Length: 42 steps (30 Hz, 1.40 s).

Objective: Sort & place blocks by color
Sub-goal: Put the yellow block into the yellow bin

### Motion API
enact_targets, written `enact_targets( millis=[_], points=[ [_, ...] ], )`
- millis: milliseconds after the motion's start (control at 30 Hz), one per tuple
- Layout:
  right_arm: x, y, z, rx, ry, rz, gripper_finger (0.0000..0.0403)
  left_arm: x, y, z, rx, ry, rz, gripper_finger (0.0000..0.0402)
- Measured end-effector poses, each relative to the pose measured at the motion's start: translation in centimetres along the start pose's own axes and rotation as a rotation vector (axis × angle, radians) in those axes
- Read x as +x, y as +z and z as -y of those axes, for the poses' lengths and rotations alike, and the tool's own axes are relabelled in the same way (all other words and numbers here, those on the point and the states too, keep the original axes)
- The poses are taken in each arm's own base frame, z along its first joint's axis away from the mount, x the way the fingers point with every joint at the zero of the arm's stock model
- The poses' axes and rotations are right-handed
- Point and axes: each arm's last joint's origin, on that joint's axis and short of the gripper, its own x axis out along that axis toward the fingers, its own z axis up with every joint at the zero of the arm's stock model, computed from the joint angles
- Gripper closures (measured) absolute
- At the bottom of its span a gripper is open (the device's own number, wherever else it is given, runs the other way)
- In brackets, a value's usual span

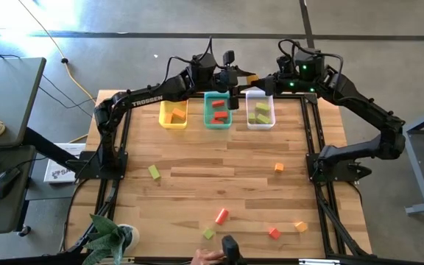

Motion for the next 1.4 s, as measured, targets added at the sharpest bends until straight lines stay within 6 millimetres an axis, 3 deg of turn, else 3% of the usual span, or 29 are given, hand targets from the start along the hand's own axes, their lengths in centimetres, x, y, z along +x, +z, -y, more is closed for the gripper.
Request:
enact_targets(
  millis=[233, 600, 1400],
  points=[
    [0.0, -0.1, 0.0, -0.011, -0.007, -0.004, 0.0284, 0.0, 0.0, 0.1, -0.001, 0.007, -0.010, 0.0295],
    [-0.1, 0.2, 0.3, -0.047, -0.056, 0.033, 0.0200, 0.2, -0.8, 0.6, -0.016, -0.033, -0.069, 0.0295],
    [-0.9, 0.2, 2.8, -0.154, -0.201, -0.053, 0.0194, -0.4, -3.1, 1.6, 0.032, 0.068, -0.443, 0.0295]
  ],
)
